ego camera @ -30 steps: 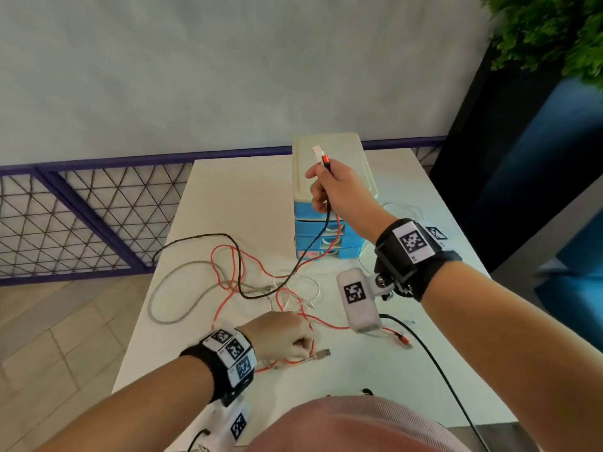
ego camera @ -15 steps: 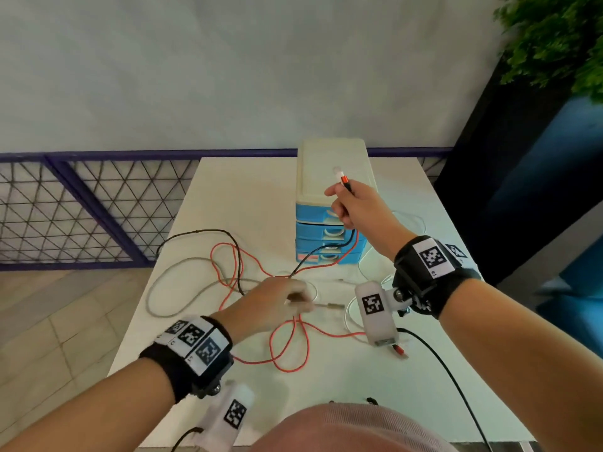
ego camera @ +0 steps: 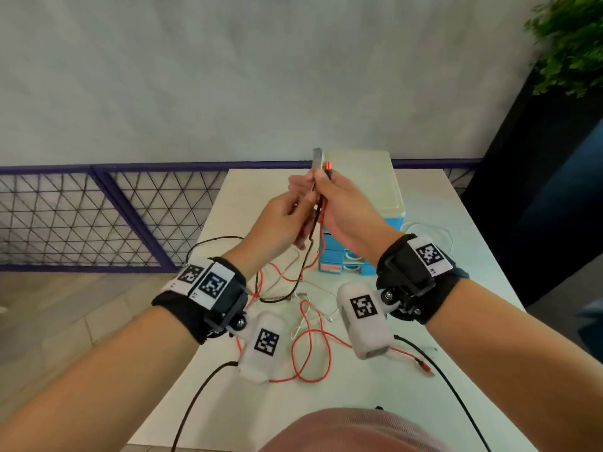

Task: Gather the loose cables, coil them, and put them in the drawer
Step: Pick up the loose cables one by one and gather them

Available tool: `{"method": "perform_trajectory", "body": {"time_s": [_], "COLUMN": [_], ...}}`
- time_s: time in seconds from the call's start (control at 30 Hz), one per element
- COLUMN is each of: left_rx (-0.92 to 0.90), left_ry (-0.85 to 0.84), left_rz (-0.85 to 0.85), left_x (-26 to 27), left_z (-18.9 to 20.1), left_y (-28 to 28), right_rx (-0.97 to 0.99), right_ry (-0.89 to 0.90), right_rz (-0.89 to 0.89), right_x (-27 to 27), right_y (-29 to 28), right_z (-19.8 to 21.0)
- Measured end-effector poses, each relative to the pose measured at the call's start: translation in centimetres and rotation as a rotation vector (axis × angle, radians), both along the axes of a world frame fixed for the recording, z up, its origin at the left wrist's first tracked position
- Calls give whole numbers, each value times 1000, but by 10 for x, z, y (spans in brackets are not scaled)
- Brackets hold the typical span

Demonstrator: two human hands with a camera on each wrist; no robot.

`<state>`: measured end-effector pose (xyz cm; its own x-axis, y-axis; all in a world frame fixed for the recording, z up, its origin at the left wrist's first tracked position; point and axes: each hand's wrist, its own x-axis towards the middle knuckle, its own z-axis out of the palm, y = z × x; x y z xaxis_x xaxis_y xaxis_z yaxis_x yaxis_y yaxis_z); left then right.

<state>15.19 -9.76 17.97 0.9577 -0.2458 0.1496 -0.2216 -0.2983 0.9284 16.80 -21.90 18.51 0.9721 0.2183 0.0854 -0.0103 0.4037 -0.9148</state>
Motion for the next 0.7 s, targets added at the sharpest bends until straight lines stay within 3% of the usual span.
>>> {"method": "perform_trajectory", "body": {"time_s": [0.13,0.23,0.33,0.43,0.53,0.6,0.7], "left_rx": [126,352,449,485,618,675,622], "left_ry": [136,226,309,382,271,135,12], "left_rz": [-190,-217,-157,-93,-15,-55,-166], "left_x": [-7,-6,-2,0,7,11,11], "left_z": [-24,-62,-99,-114,-103,-81,-40], "left_y": [23,58,103,135,132,111,71], "right_rx": [238,323,215,121,-114,-488,-1048], "right_ry": [76,108,64,41,37,-7,-135], "right_rz": [-231,-438,-654,-727,-538,-306,84], "right_x": [12,25,28,25,19,11,-4], "right_y": [-16,-45,-72,-88,-80,-62,-28], "right_z": [16,30,39,36,26,19,6]}}
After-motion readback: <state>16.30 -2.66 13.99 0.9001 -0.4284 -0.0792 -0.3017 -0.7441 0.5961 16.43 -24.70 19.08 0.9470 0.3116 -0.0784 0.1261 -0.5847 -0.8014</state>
